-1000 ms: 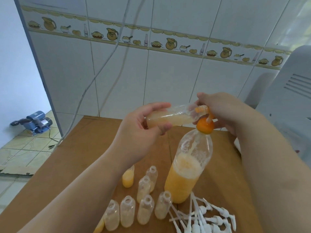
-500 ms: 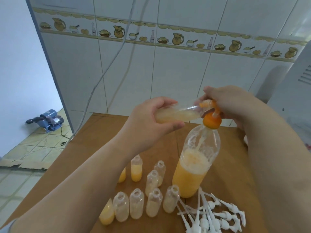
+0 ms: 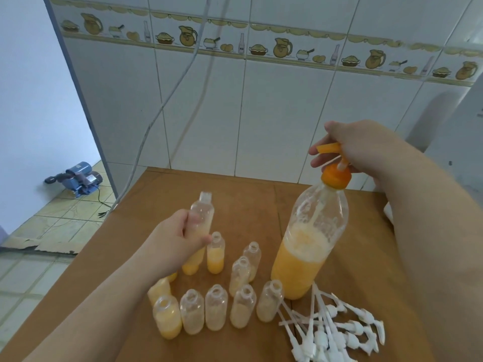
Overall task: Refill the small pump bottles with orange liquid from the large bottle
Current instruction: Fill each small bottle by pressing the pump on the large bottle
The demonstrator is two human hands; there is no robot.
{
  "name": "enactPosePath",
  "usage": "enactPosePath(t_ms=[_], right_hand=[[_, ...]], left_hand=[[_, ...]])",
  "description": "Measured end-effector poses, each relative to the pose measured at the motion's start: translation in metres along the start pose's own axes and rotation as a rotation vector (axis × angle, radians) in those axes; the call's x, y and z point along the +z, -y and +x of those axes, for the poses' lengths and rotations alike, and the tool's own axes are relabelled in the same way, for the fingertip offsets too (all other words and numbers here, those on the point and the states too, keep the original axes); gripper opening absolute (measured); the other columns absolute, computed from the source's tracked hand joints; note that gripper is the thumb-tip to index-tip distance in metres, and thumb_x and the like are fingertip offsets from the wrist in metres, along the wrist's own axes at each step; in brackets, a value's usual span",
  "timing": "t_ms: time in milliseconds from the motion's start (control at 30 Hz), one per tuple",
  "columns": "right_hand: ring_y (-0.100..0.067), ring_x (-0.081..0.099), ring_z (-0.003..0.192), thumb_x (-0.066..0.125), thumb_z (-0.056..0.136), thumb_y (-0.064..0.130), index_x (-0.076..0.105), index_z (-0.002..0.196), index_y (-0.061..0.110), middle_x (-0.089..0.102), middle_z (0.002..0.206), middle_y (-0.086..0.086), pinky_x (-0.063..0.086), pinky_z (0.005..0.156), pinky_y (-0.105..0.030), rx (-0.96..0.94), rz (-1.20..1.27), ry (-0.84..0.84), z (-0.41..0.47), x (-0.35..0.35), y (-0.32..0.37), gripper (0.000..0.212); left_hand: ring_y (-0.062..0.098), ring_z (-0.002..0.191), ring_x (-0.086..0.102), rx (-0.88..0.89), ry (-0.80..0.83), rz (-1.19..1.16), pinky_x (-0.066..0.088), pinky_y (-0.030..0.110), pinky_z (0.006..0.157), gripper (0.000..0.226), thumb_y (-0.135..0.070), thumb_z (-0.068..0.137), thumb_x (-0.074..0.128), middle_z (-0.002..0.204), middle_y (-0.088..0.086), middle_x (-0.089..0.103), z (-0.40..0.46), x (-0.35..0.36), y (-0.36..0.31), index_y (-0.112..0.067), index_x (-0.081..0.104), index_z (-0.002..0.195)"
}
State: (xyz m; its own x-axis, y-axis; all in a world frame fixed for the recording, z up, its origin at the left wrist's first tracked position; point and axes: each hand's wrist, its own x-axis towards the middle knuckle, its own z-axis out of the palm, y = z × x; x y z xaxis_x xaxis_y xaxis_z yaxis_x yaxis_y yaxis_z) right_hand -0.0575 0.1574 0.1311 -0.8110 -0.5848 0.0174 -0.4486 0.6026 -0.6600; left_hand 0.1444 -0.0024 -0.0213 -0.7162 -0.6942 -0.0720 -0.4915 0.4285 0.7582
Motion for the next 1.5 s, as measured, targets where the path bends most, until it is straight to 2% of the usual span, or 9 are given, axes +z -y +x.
enactPosePath(t_ms=[333, 567, 667, 933, 1100, 1200, 1333, 1433, 1500], right_hand=[[-0.015, 0.059, 0.084, 0.025, 0.102, 0.035, 0.067, 0.101, 0.011, 0.070, 0.082, -0.001, 0.039, 0.079, -0.030, -0.018, -0.012, -0.024, -0.002, 0.000, -0.001, 0.048], [-0.023, 0.062, 0.094, 0.026, 0.103, 0.028, 0.061, 0.113, 0.007, 0.070, 0.101, -0.012, 0.045, 0.086, -0.033, -0.080, -0.020, -0.038, -0.004, 0.002, 0.002, 0.042], [-0.024, 0.061, 0.096, 0.021, 0.104, 0.026, 0.059, 0.115, 0.008, 0.071, 0.100, -0.010, 0.043, 0.091, -0.034, -0.086, -0.064, -0.012, -0.005, 0.002, 0.002, 0.043], [-0.020, 0.061, 0.089, 0.021, 0.104, 0.025, 0.059, 0.115, 0.006, 0.070, 0.101, -0.010, 0.041, 0.085, -0.029, -0.112, -0.098, -0.014, -0.004, 0.002, 0.001, 0.043], [-0.007, 0.059, 0.056, 0.037, 0.100, 0.029, 0.063, 0.110, -0.001, 0.066, 0.080, -0.004, 0.042, 0.043, -0.009, -0.010, 0.194, -0.030, 0.001, 0.001, 0.000, 0.041], [-0.008, 0.059, 0.055, 0.040, 0.099, 0.029, 0.063, 0.109, -0.002, 0.068, 0.086, -0.010, 0.039, 0.036, -0.007, 0.001, 0.206, -0.028, 0.003, 0.000, -0.001, 0.040], [-0.010, 0.061, 0.062, 0.037, 0.100, 0.029, 0.063, 0.109, 0.000, 0.067, 0.085, -0.007, 0.045, 0.046, -0.009, -0.002, 0.183, -0.021, 0.002, 0.000, 0.001, 0.040], [-0.020, 0.062, 0.089, 0.024, 0.104, 0.028, 0.063, 0.111, 0.007, 0.070, 0.096, -0.006, 0.046, 0.081, -0.027, -0.058, -0.036, -0.005, 0.000, 0.000, 0.002, 0.045], [-0.020, 0.061, 0.090, 0.022, 0.104, 0.027, 0.061, 0.114, 0.007, 0.070, 0.099, -0.007, 0.043, 0.086, -0.032, -0.075, -0.054, -0.017, 0.000, 0.000, 0.002, 0.044]], left_hand=[[0.014, 0.083, 0.054, -0.169, 0.088, 0.369, 0.044, 0.024, 0.062, 0.039, -0.033, 0.065, 0.082, 0.095, 0.001, 0.055, 0.008, 0.022, 0.018, -0.025, 0.049, 0.085], [0.022, 0.104, 0.057, -0.201, 0.213, 0.629, 0.054, 0.029, 0.083, 0.061, -0.033, 0.076, 0.073, 0.086, 0.000, 0.046, 0.014, 0.029, 0.015, -0.025, 0.042, 0.127], [0.021, 0.104, 0.053, -0.193, 0.179, 0.625, 0.051, 0.025, 0.075, 0.059, -0.030, 0.077, 0.073, 0.074, -0.004, 0.035, 0.015, 0.035, 0.021, -0.027, 0.041, 0.126], [0.014, 0.107, 0.040, -0.064, 0.116, 0.540, 0.045, 0.022, 0.071, 0.042, -0.029, 0.077, 0.072, 0.095, -0.016, 0.055, 0.016, 0.037, 0.037, -0.035, 0.049, 0.111], [0.003, 0.095, 0.051, 0.215, -0.115, 0.441, 0.042, 0.017, 0.078, 0.017, -0.030, 0.095, 0.046, 0.109, -0.014, 0.055, -0.011, 0.015, 0.020, -0.034, 0.051, 0.111], [-0.003, 0.099, 0.044, 0.308, -0.020, 0.378, 0.031, 0.018, 0.084, 0.019, -0.057, 0.090, 0.030, 0.106, -0.026, 0.048, -0.038, 0.005, 0.005, -0.047, 0.042, 0.101], [-0.007, 0.122, 0.029, 0.266, 0.186, 0.670, 0.014, 0.027, 0.105, 0.067, -0.085, 0.067, 0.032, 0.118, -0.034, 0.033, -0.048, 0.017, 0.013, -0.049, 0.031, 0.123], [-0.005, 0.129, 0.027, 0.233, 0.189, 0.782, 0.006, 0.032, 0.110, 0.052, -0.064, 0.082, 0.047, 0.127, -0.028, 0.037, -0.047, 0.031, 0.020, -0.043, 0.035, 0.128], [-0.002, 0.129, 0.030, 0.199, 0.188, 0.805, 0.005, 0.033, 0.109, 0.044, -0.051, 0.085, 0.049, 0.123, -0.024, 0.041, -0.045, 0.041, 0.021, -0.039, 0.039, 0.126]])
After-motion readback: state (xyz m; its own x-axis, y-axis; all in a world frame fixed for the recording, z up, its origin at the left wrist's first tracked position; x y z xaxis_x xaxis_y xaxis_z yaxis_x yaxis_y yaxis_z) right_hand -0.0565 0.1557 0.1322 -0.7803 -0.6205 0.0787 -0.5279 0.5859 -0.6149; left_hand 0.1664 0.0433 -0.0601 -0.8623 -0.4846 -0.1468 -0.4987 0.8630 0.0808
